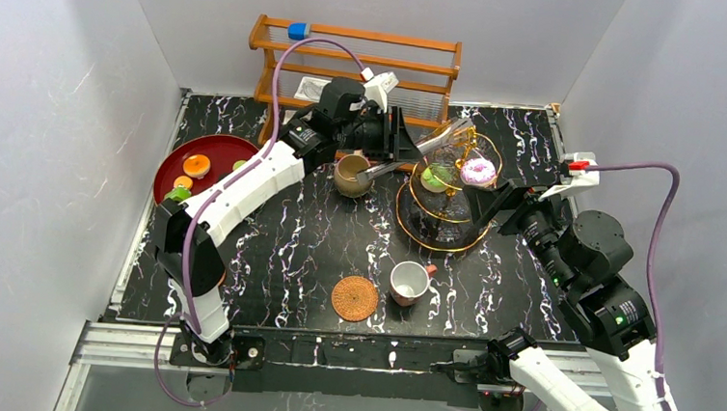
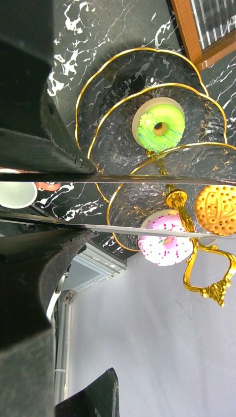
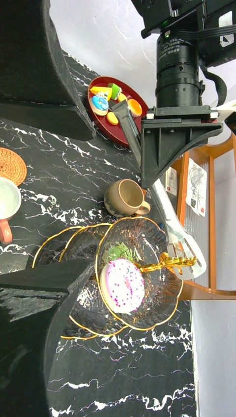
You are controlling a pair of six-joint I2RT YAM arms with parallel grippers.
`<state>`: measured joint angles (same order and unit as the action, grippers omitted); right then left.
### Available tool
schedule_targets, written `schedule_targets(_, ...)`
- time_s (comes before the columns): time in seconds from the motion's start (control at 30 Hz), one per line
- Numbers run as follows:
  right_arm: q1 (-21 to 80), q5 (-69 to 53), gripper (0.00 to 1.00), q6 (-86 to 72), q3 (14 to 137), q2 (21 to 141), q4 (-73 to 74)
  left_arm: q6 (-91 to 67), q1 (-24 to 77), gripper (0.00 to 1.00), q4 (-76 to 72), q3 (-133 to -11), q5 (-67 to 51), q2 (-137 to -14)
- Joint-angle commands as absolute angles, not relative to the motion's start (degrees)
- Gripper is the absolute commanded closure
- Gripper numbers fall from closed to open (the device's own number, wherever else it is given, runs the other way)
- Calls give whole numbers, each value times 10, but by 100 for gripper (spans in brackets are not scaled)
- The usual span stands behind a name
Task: Serve the afternoon tea
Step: Place the desert on the desert table.
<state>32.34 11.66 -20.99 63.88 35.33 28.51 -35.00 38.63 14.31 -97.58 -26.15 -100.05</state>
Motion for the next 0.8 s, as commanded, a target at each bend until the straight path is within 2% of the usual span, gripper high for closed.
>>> schedule_targets(0.0, 326, 121, 1, -205, 655, 350, 251, -350, 393, 60, 117, -1004, -269, -996)
schedule_targets(0.77, 325, 123, 1, -205, 656, 345, 254, -331, 394, 53, 136, -1005, -249, -989)
